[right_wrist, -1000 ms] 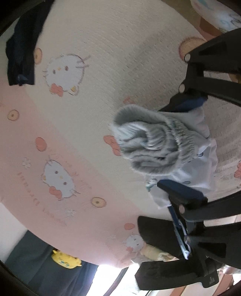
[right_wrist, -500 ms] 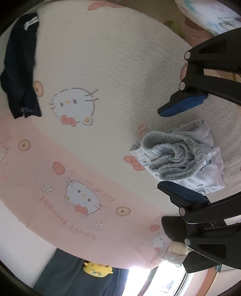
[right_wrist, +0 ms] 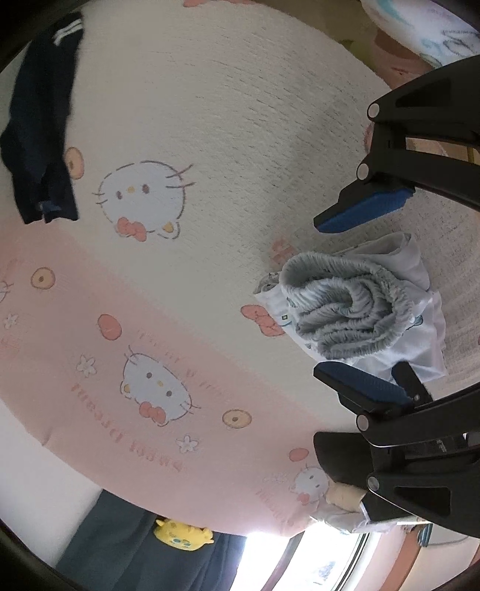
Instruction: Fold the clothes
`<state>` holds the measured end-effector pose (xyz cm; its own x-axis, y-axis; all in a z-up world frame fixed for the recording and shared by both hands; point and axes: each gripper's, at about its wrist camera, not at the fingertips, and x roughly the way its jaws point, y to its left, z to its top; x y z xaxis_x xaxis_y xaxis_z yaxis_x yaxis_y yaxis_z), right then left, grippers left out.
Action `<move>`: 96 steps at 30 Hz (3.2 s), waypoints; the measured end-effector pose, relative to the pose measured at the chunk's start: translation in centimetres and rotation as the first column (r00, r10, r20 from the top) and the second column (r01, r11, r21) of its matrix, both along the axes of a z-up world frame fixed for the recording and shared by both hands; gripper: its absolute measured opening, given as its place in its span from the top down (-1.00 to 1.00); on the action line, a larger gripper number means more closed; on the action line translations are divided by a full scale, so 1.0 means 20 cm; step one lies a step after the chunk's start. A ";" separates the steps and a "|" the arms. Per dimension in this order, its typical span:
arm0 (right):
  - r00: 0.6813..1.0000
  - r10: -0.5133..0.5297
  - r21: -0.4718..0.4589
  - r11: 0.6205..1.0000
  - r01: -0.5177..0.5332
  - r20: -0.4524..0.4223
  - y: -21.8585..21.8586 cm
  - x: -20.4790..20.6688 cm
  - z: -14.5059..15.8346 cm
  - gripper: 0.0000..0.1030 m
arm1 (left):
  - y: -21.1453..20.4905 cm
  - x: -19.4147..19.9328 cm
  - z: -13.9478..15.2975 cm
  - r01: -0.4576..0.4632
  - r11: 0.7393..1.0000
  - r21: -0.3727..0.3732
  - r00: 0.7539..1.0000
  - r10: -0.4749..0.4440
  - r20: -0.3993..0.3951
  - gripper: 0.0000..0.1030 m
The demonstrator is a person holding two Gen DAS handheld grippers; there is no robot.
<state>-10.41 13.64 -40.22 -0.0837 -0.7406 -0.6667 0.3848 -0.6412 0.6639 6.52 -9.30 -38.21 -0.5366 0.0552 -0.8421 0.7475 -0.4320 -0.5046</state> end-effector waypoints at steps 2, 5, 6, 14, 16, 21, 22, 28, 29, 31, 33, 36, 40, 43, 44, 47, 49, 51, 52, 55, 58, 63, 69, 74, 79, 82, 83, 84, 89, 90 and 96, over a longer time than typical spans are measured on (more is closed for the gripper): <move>1.000 -0.006 -0.013 1.000 0.006 0.022 0.00 0.00 -0.01 -0.39 | -0.01 0.02 -0.01 -0.008 1.000 0.016 1.000 0.008 -0.023 0.04; 0.999 -0.005 -0.026 1.000 0.007 0.046 0.00 -0.01 -0.02 -0.39 | -0.02 0.04 -0.01 -0.019 0.999 0.040 0.998 0.021 -0.052 0.04; 0.999 -0.003 -0.025 1.000 0.004 0.047 -0.01 -0.01 -0.02 -0.39 | -0.02 0.05 -0.01 -0.028 0.998 0.051 0.997 0.031 -0.063 0.04; 0.995 0.011 -0.053 0.999 -0.006 0.096 -0.06 -0.03 -0.07 -0.39 | 0.01 0.02 0.00 -0.051 0.998 0.043 0.995 0.054 -0.086 0.04; 0.991 0.013 -0.072 0.997 -0.003 0.134 -0.07 -0.03 -0.10 -0.39 | 0.02 0.01 0.00 -0.058 0.998 0.036 0.994 0.061 -0.088 0.04; 0.991 0.054 -0.057 0.997 -0.047 0.125 -0.09 -0.01 -0.11 -0.39 | 0.01 0.01 -0.01 -0.091 0.995 0.035 0.990 0.094 -0.106 0.04; 0.991 0.065 -0.051 0.997 -0.060 0.118 -0.10 0.00 -0.12 -0.39 | 0.01 0.01 -0.01 -0.092 0.995 0.029 0.990 0.095 -0.109 0.05; 0.992 0.046 -0.052 0.998 -0.040 0.116 -0.11 -0.01 -0.14 -0.36 | 0.02 -0.05 0.01 -0.061 0.998 -0.015 0.996 0.060 -0.066 0.07; 0.991 0.032 -0.058 0.998 -0.024 0.131 -0.10 -0.01 -0.15 -0.34 | 0.03 -0.07 0.01 -0.052 0.998 -0.025 0.997 0.051 -0.052 0.07; 0.989 0.012 -0.054 0.999 -0.004 0.145 -0.09 -0.02 -0.16 -0.20 | 0.04 -0.10 0.03 -0.034 0.998 -0.048 0.999 0.032 -0.027 0.08; 0.991 0.017 -0.031 0.999 -0.013 0.129 -0.10 -0.01 -0.15 -0.02 | 0.06 -0.13 0.05 -0.013 0.997 -0.078 1.000 0.012 -0.009 0.08; 0.994 0.039 -0.020 0.999 -0.037 0.107 -0.12 -0.01 -0.14 0.05 | 0.09 -0.18 0.07 0.027 0.990 -0.138 0.999 -0.023 0.029 0.19; 0.995 0.049 -0.022 0.999 -0.047 0.092 -0.11 -0.01 -0.13 0.13 | 0.08 -0.22 0.06 0.040 0.985 -0.166 0.998 -0.029 0.064 0.36; 0.996 0.056 -0.017 0.998 -0.055 0.073 -0.10 -0.01 -0.12 0.19 | 0.07 -0.21 0.08 0.036 0.984 -0.177 0.998 -0.026 0.062 0.48; 0.995 0.056 -0.021 0.998 -0.055 0.076 -0.10 -0.01 -0.11 0.20 | 0.07 -0.21 0.10 0.039 0.981 -0.188 0.998 -0.028 0.060 0.51; 0.994 0.058 -0.045 0.998 -0.055 0.091 -0.08 0.00 -0.10 0.22 | 0.08 -0.20 0.16 0.032 0.977 -0.212 0.999 -0.027 0.027 0.54; 0.993 0.063 -0.061 0.996 -0.057 0.099 -0.07 0.01 -0.08 0.23 | 0.08 -0.20 0.20 0.042 0.971 -0.234 0.999 -0.037 0.022 0.54; 0.991 0.079 -0.076 0.995 -0.071 0.104 -0.08 0.03 -0.05 0.23 | 0.09 -0.20 0.24 0.050 0.966 -0.254 0.999 -0.048 0.016 0.55; 0.991 0.089 -0.078 0.994 -0.081 0.102 -0.09 0.04 -0.04 0.23 | 0.08 -0.18 0.26 0.044 0.968 -0.246 0.999 -0.047 -0.005 0.55; 0.990 0.119 -0.085 0.990 -0.112 0.078 -0.11 0.08 0.02 0.23 | 0.07 -0.14 0.30 0.032 0.973 -0.230 0.997 -0.046 -0.056 0.55; 0.992 0.123 -0.090 0.989 -0.119 0.034 -0.11 0.11 0.10 0.23 | 0.07 -0.10 0.35 0.032 0.970 -0.241 0.995 -0.054 -0.086 0.55; 0.993 0.114 -0.095 0.989 -0.117 -0.039 -0.09 0.16 0.24 0.23 | 0.06 -0.04 0.42 0.014 0.974 -0.225 0.986 -0.051 -0.161 0.55; 0.976 0.127 -0.062 0.988 -0.140 -0.176 -0.11 0.24 0.47 0.23 | 0.05 0.04 0.53 -0.019 0.971 -0.238 0.963 -0.046 -0.264 0.55; 0.945 0.164 -0.042 0.982 -0.183 -0.282 -0.19 0.33 0.67 0.23 | 0.01 0.20 0.67 -0.074 0.965 -0.250 0.936 -0.019 -0.352 0.55; 0.907 0.216 -0.021 0.971 -0.239 -0.361 -0.32 0.44 0.83 0.23 | -0.07 0.34 0.77 -0.141 0.950 -0.277 0.914 0.018 -0.406 0.55; 0.889 0.247 -0.029 0.960 -0.279 -0.385 -0.42 0.52 0.91 0.23 | -0.14 0.46 0.84 -0.189 0.941 -0.280 0.898 0.050 -0.438 0.55; 0.881 0.261 -0.031 0.954 -0.297 -0.394 -0.46 0.55 0.94 0.23 | -0.16 0.51 0.87 -0.207 0.935 -0.289 0.894 0.061 -0.444 0.55; 0.870 0.278 -0.031 0.948 -0.318 -0.408 -0.51 0.58 0.97 0.23 | -0.19 0.55 0.90 -0.224 0.927 -0.301 0.890 0.069 -0.450 0.55; 0.806 0.352 -0.019 0.912 -0.410 -0.476 -0.73 0.72 1.14 0.23 | -0.32 0.75 1.08 -0.295 0.886 -0.357 0.873 0.098 -0.477 0.55; 0.797 0.365 -0.024 0.903 -0.428 -0.481 -0.78 0.75 1.17 0.23 | -0.35 0.79 1.12 -0.311 0.875 -0.371 0.870 0.106 -0.481 0.55; 0.732 0.445 -0.041 0.841 -0.540 -0.515 -1.06 0.92 1.37 0.23 | -0.54 1.05 1.33 -0.394 0.814 -0.427 0.856 0.156 -0.493 0.55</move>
